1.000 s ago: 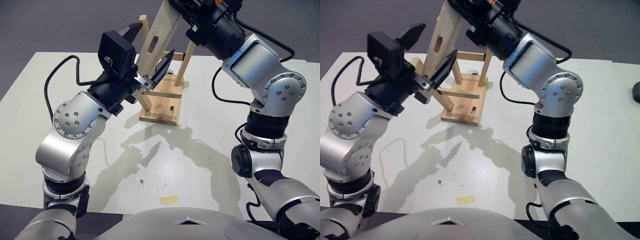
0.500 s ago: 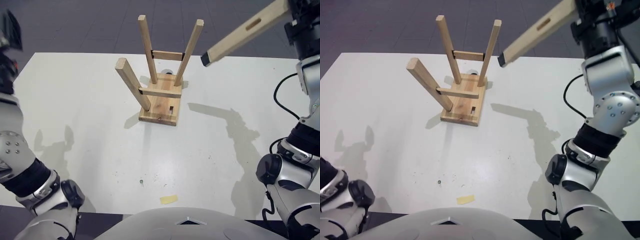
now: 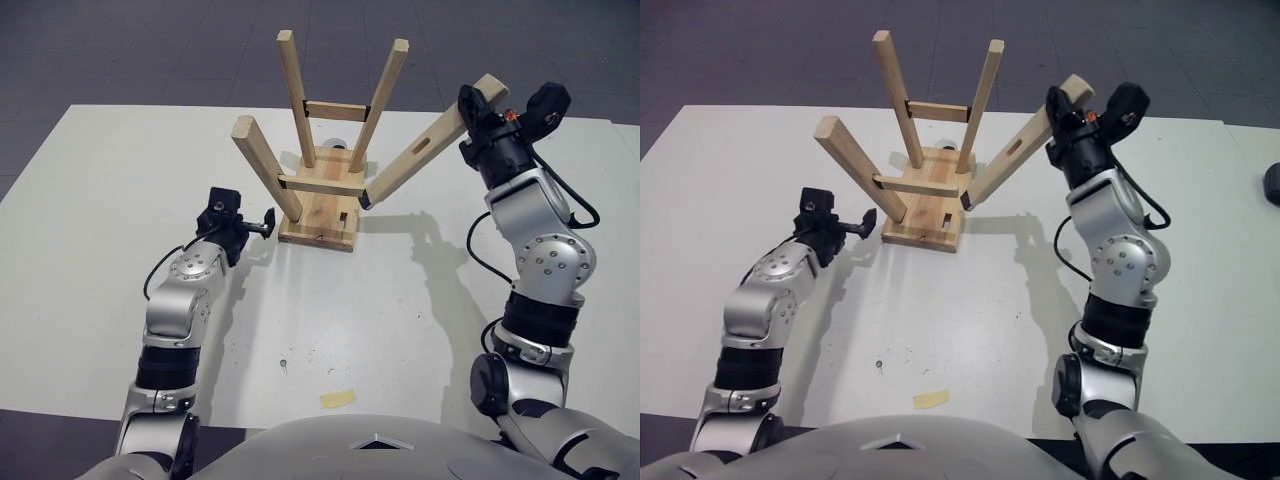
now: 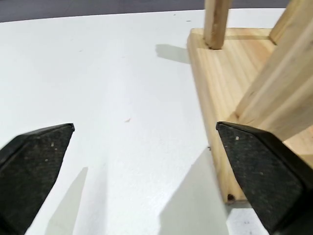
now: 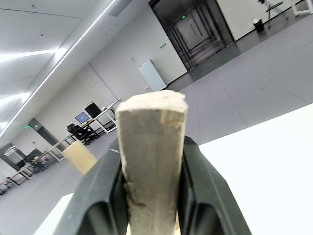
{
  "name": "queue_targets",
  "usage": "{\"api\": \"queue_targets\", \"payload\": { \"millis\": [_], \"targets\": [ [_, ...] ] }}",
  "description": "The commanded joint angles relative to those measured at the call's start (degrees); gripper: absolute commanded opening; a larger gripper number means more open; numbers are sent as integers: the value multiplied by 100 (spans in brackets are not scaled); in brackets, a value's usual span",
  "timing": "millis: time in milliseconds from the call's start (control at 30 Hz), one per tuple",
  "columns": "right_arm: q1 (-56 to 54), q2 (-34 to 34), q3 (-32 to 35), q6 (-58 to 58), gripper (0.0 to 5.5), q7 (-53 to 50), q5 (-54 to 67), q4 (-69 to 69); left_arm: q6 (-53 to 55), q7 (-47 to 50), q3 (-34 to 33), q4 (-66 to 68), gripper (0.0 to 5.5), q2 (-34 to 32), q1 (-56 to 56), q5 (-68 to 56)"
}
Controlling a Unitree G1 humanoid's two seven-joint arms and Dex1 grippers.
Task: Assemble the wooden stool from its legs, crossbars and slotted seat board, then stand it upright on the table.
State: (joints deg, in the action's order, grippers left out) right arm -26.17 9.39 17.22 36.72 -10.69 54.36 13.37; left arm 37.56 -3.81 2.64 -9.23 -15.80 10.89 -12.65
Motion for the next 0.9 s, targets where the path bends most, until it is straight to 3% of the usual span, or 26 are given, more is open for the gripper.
{"api": "queue_targets", "payload": {
  "millis": [33, 333, 533, 900],
  "targets": [
    [94, -217, 7, 68, 102, -59, 81, -4, -207, -177, 94, 704, 540, 84, 321, 204],
    [395, -780, 76, 36, 102, -398, -6, -412, -280, -238, -116, 1275, 540, 65, 553, 481],
    [661, -711, 163, -267, 102, -527, -505, -601, -138, -114, -725, 738, 540, 280, 649, 165],
    [641, -517, 472, -462, 103, -627, -585, -741, 66, -5, -827, 471, 540, 416, 528, 203]
  ]
}}
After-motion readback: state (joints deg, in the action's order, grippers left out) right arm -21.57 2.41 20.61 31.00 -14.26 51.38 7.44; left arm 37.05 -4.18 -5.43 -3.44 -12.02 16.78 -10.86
